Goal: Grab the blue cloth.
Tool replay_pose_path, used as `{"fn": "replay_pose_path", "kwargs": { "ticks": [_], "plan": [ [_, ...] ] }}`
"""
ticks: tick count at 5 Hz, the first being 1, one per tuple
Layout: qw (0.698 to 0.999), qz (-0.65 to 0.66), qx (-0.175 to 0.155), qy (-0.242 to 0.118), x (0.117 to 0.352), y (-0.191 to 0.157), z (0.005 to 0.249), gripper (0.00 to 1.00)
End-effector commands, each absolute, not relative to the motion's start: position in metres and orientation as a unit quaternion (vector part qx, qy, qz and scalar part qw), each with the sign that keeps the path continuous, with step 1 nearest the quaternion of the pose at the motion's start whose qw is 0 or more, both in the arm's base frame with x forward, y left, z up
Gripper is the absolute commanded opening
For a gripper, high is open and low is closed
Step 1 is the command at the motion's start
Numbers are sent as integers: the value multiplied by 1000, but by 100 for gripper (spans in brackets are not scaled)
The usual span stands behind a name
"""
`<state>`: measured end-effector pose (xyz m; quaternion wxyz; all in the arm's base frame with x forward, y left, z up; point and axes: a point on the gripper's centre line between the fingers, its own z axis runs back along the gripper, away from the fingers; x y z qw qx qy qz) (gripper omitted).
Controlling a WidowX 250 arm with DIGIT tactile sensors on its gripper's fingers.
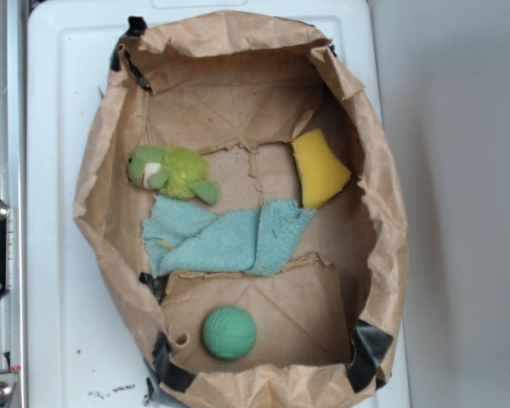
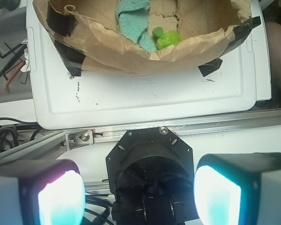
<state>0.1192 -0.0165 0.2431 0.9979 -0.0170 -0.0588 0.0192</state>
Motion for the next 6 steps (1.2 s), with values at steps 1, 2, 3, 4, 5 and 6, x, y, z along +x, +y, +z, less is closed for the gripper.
{"fn": "replay_pose_path", "kwargs": {
  "ticks": [1,2,3,4,5,6],
  "plan": [
    [998,19,-17,-59,119,-16,243,100],
    [995,51,-2,-84,169,4,228,100],
    [993,67,5,-101,218,19,214,100],
    [988,88,18,-121,243,41,190,100],
    [984,121,12,-131,251,50,170,100],
    [973,174,10,-151,257,43,151,100]
  ]
}}
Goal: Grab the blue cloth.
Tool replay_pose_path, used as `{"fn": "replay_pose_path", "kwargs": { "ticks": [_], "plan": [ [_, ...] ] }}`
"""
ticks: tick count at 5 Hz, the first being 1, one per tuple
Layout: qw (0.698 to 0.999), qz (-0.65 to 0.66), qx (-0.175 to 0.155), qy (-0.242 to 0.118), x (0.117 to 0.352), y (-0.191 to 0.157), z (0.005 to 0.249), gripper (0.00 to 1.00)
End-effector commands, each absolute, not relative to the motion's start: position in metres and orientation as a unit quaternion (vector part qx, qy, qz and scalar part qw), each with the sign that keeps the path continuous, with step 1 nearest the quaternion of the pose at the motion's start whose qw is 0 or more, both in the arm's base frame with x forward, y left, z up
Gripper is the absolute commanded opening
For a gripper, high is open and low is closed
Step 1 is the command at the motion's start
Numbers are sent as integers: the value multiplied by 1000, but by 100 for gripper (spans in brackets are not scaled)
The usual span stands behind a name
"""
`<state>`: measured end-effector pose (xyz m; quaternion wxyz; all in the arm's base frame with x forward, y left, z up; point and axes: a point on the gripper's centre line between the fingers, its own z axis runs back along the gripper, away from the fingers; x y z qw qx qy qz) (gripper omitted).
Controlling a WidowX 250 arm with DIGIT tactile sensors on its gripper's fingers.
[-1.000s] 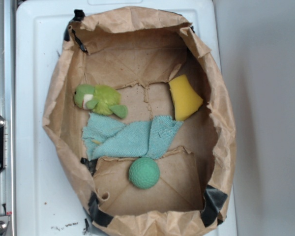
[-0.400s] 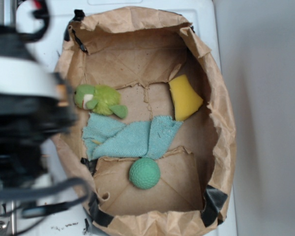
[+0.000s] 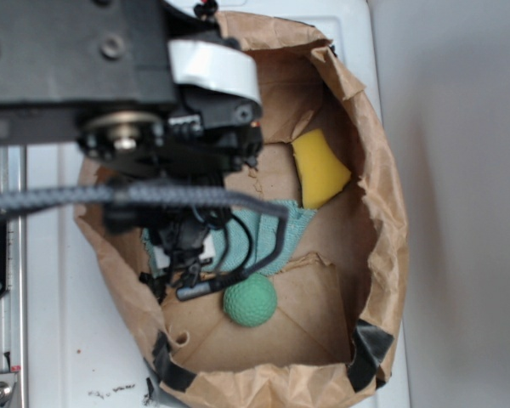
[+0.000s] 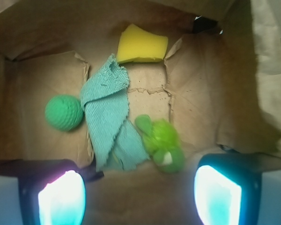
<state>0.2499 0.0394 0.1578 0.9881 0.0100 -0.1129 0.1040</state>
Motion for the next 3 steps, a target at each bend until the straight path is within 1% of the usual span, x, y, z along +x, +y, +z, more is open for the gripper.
{"fn": "replay_pose_path", "kwargs": {
  "ticks": [1,2,3],
  "plan": [
    [972,176,36,-149,276,26,116,100],
    [976,171,50,-126,288,26,89,100],
    [981,154,44,-113,292,16,75,100]
  ]
}}
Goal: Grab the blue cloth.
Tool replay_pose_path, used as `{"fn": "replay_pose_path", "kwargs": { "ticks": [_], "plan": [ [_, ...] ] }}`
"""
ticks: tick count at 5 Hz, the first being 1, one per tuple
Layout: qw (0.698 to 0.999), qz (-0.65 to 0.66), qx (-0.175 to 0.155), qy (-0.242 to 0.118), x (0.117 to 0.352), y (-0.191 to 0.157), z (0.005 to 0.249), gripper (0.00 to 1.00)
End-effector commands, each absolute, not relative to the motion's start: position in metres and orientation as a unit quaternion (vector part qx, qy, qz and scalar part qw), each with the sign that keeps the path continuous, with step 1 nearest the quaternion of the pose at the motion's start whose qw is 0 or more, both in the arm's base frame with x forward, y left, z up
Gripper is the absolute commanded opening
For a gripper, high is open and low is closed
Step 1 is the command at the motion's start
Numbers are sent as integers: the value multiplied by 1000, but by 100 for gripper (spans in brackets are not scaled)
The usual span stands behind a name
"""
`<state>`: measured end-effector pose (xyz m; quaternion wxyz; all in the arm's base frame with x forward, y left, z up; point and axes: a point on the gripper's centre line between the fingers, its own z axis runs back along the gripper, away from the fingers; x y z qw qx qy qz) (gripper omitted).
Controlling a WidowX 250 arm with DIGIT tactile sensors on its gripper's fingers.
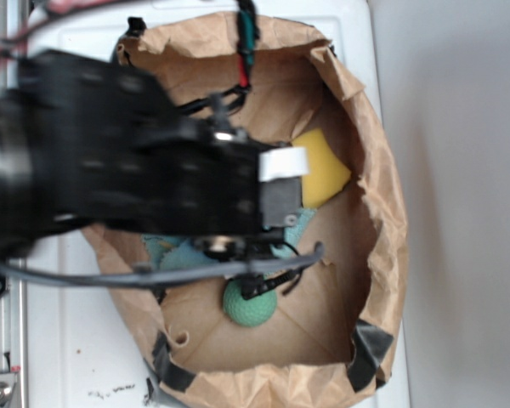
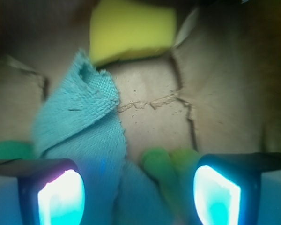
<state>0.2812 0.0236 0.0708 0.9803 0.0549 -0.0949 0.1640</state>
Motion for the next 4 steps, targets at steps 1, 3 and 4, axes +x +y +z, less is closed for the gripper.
{"fn": "replay_pose_path", "kwargs": {
  "ticks": [1,3,4],
  "plan": [
    [989,49,41,-130,294,-5,65,100],
    [989,-34,40,-138,290,-28,62,100],
    [988,-60,31,-139,286,-38,62,100]
  ]
}}
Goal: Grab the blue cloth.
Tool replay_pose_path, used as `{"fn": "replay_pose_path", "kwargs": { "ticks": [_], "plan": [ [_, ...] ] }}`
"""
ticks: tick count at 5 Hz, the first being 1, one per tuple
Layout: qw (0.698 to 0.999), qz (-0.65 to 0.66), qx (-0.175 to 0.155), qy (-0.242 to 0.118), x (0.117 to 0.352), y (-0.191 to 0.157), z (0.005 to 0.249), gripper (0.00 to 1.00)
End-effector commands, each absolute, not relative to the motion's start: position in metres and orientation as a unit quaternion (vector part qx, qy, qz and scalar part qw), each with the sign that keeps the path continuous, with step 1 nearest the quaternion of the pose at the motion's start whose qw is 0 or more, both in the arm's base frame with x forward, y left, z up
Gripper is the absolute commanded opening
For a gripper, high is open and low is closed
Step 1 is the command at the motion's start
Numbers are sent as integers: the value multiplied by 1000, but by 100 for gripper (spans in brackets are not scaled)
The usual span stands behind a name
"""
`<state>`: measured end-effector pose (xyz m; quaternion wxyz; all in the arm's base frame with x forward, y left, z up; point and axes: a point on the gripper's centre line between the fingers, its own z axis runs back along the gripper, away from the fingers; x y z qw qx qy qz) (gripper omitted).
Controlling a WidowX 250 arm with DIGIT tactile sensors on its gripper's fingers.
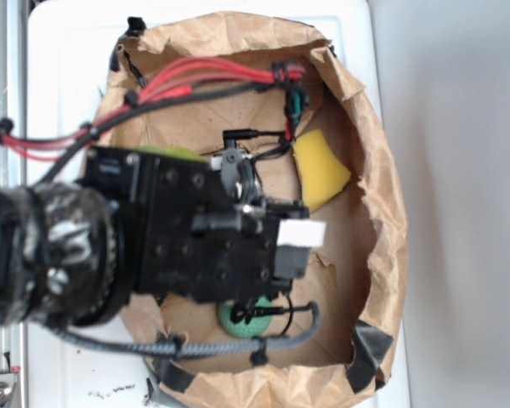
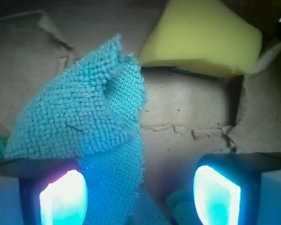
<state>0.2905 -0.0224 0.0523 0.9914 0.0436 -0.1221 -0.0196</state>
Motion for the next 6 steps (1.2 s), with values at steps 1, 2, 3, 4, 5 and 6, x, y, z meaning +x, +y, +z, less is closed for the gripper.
{"fn": "replay_pose_path", "kwargs": {
  "ticks": [1,2,3,4,5,6],
  "plan": [
    [989,-80,12,-124,286,-44,58,100],
    [988,-100,-4,-120,282,-50,58,100],
    [987,-109,-22,-112,285,-51,57,100],
    [989,-106,-25,-100,287,-51,50,77],
    [990,-93,-15,-101,291,-47,45,0],
    [990,-93,0,-103,291,-43,40,0]
  ]
}}
